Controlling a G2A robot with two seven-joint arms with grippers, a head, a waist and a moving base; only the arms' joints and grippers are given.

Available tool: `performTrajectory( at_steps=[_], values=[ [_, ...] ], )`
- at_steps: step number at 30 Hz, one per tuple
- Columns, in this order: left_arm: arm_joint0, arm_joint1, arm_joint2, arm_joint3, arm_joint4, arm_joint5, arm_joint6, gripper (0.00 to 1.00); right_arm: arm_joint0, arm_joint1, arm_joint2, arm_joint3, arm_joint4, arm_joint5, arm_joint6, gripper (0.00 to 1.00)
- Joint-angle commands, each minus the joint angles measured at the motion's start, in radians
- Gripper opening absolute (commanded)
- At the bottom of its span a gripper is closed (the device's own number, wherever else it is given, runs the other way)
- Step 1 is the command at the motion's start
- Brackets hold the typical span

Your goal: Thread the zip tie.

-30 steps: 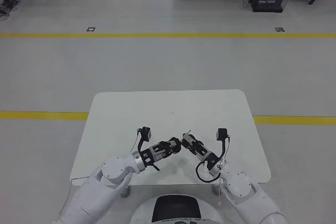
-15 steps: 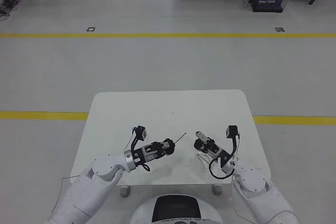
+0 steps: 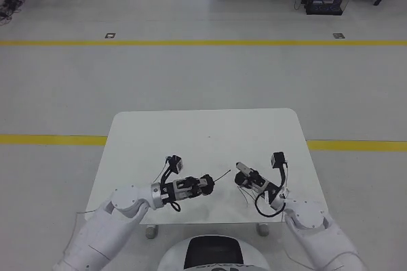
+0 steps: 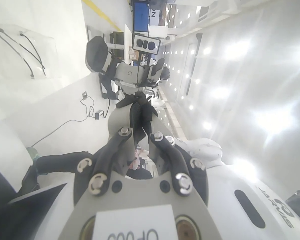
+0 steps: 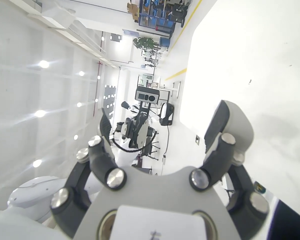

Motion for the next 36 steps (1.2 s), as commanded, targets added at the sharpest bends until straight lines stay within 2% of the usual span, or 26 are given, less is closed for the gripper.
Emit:
performTrajectory(
  at_steps=[1, 4, 7, 12, 20, 22, 23, 26, 32, 36],
  values=[
    [-0.009, 0.008, -0.012, 0.022, -0.023, 0.003, -0.112, 0.0, 0.016, 0.008, 0.032, 0.051, 0.118, -0.002, 0.16, 1.0],
    [-0.016, 0.017, -0.025, 0.043, -0.015, -0.004, -0.194, 0.0, 0.044, 0.018, 0.065, 0.113, 0.201, 0.002, 0.315, 1.0],
    [-0.019, 0.024, -0.029, 0.055, -0.019, -0.01, -0.252, 0.0, 0.081, 0.024, 0.067, 0.175, 0.249, 0.021, 0.468, 1.0],
    [-0.033, 0.03, -0.009, 0.061, 0.011, 0.005, -0.288, 0.0, 0.15, 0.026, 0.028, 0.276, 0.288, 0.04, 0.665, 1.0],
    [-0.035, 0.03, -0.004, 0.057, 0.016, -0.001, -0.294, 0.0, 0.15, 0.026, 0.028, 0.276, 0.288, 0.04, 0.665, 1.0],
    [-0.037, 0.03, 0.01, 0.05, 0.048, 0.006, -0.261, 0.0, 0.148, 0.024, 0.016, 0.274, 0.31, 0.053, 0.674, 1.0],
    [-0.036, 0.029, 0.017, 0.045, 0.035, 0.011, -0.258, 0.0, 0.155, 0.024, 0.01, 0.282, 0.322, 0.061, 0.701, 1.0],
    [-0.053, 0.029, 0.035, 0.037, 0.051, 0.018, -0.24, 0.0, 0.181, 0.026, -0.004, 0.323, 0.326, 0.06, 0.79, 1.0],
    [-0.102, 0.016, 0.1, 0.042, 0.054, 0.025, -0.204, 0.0, 0.206, 0.036, -0.06, 0.335, 0.335, 0.043, 0.795, 1.0],
    [-0.121, 0.008, 0.134, 0.048, 0.056, 0.012, -0.188, 0.0, 0.206, 0.036, -0.06, 0.335, 0.335, 0.043, 0.795, 1.0]
  ],
)
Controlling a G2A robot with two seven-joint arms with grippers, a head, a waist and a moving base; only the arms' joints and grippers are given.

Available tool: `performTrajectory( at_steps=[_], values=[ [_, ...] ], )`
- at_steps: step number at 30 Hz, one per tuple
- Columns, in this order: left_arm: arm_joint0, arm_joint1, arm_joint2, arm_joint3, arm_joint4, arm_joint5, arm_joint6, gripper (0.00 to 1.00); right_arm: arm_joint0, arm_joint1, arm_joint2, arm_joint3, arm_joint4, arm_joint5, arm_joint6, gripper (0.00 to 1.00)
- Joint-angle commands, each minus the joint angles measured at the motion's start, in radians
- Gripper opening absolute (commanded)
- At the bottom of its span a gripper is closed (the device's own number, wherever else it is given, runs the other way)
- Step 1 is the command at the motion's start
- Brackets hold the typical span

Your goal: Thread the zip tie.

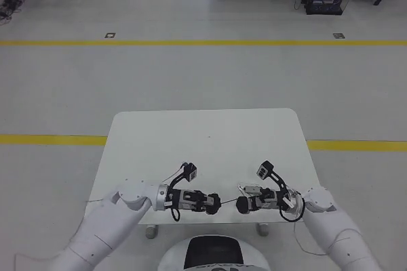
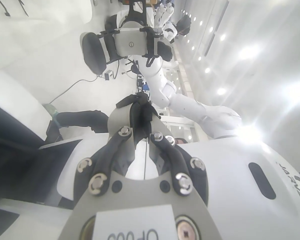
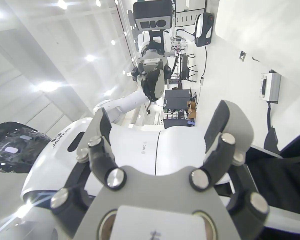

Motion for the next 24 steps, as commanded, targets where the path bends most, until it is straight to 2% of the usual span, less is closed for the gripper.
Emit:
performTrajectory(
  at_steps=[1, 4, 9, 13, 20, 22, 24],
  values=[
    [-0.001, 0.0, 0.001, 0.0, 0.001, -0.002, 0.0, 0.0, 0.0, 0.0, 0.0, 0.0, 0.0, 0.0, 0.0, 1.0],
    [-0.001, 0.0, 0.001, 0.0, 0.001, -0.002, 0.0, 0.0, 0.0, 0.0, 0.0, 0.0, 0.0, 0.0, 0.0, 1.0],
    [0.013, 0.005, 0.001, -0.015, 0.034, 0.01, 0.069, 0.0, -0.006, -0.001, -0.007, -0.009, -0.006, -0.001, -0.038, 1.0],
    [0.029, 0.012, -0.012, -0.029, 0.046, 0.028, 0.136, 0.0, 0.004, -0.001, -0.012, -0.001, 0.02, -0.002, -0.005, 1.0],
    [0.03, 0.012, -0.013, -0.034, 0.054, 0.021, 0.142, 0.0, 0.001, -0.001, -0.013, -0.004, 0.016, 0.001, -0.033, 1.0],
    [0.033, 0.011, -0.005, -0.04, 0.056, 0.022, 0.163, 0.0, -0.002, 0.0, -0.012, -0.005, 0.013, 0.0, -0.042, 1.0],
    [0.033, 0.013, -0.001, -0.041, 0.045, 0.019, 0.152, 0.0, -0.001, 0.003, -0.005, 0.004, 0.017, -0.004, -0.036, 1.0]
  ],
)
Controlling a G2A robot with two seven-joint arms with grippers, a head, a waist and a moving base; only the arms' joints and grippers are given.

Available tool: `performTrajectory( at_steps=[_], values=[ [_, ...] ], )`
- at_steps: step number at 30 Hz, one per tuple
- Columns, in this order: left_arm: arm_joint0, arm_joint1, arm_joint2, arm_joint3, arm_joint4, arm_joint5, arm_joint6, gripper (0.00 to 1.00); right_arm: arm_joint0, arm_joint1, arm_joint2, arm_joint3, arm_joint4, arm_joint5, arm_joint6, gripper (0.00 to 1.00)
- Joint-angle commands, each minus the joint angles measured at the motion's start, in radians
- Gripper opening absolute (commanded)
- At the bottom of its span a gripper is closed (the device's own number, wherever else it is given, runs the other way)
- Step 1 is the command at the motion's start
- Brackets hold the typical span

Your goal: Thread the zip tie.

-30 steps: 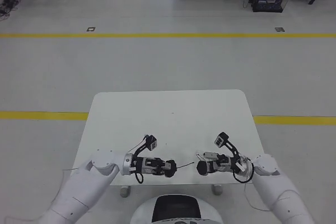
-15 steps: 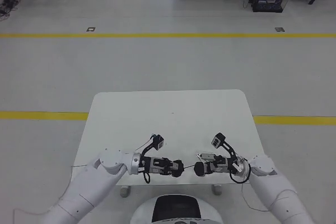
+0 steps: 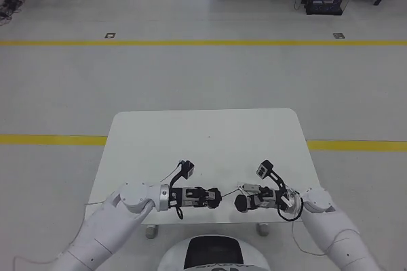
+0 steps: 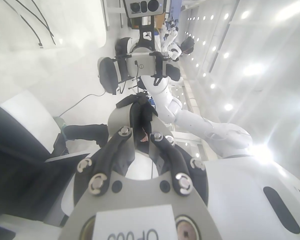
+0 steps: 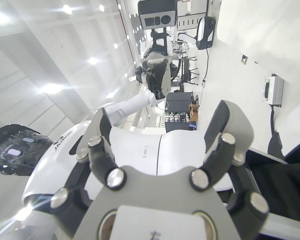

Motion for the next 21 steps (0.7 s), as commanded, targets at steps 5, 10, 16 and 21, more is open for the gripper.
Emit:
performTrajectory(
  at_steps=[5, 10, 16, 21],
  values=[
    [-0.005, 0.005, 0.004, 0.009, -0.028, -0.016, -0.042, 0.0, 0.01, 0.005, 0.017, 0.039, 0.039, -0.008, 0.04, 1.0],
    [-0.008, 0.008, 0.01, 0.011, -0.031, -0.01, -0.036, 0.0, 0.016, 0.009, 0.002, 0.057, 0.098, -0.011, 0.041, 1.0],
    [-0.013, 0.01, 0.02, 0.012, -0.037, -0.006, -0.035, 0.0, 0.027, 0.02, -0.029, 0.068, 0.136, -0.021, 0.041, 0.71],
    [-0.017, 0.012, 0.026, 0.014, -0.039, -0.006, -0.032, 0.0, 0.037, 0.028, -0.055, 0.081, 0.158, -0.033, 0.041, 0.5]
  ],
)
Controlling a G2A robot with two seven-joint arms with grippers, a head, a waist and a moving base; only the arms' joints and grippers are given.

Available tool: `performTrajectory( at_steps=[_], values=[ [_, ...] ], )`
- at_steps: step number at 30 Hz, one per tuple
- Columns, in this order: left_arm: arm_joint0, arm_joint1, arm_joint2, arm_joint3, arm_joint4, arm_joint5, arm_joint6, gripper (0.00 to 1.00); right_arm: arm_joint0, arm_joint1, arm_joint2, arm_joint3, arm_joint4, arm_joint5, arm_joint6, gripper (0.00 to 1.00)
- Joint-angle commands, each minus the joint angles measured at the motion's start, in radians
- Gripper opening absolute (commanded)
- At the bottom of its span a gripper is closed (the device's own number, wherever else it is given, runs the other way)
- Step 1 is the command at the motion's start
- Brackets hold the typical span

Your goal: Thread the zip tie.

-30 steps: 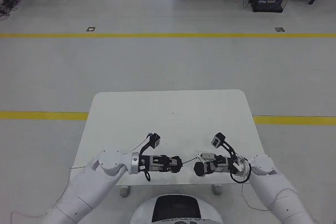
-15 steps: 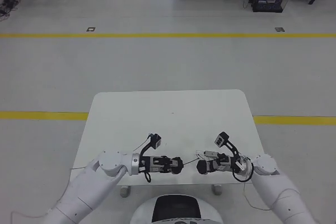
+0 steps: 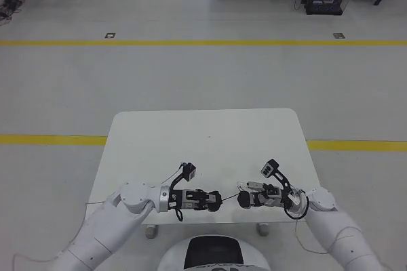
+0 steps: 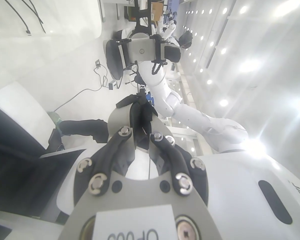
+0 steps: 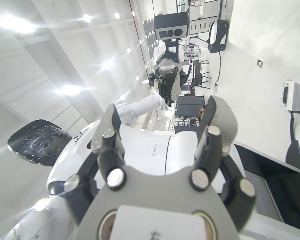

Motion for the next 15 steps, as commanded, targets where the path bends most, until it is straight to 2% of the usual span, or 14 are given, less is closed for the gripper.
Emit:
performTrajectory(
  at_steps=[1, 15],
  values=[
    [-0.001, 0.001, 0.001, 0.001, -0.002, 0.001, 0.002, 0.0, 0.004, 0.003, -0.008, 0.006, 0.007, -0.003, 0.0, 0.51],
    [-0.002, 0.011, 0.008, -0.001, -0.012, 0.0, 0.006, 0.0, 0.032, 0.024, -0.071, 0.039, 0.049, -0.024, 0.0, 0.4]
  ],
)
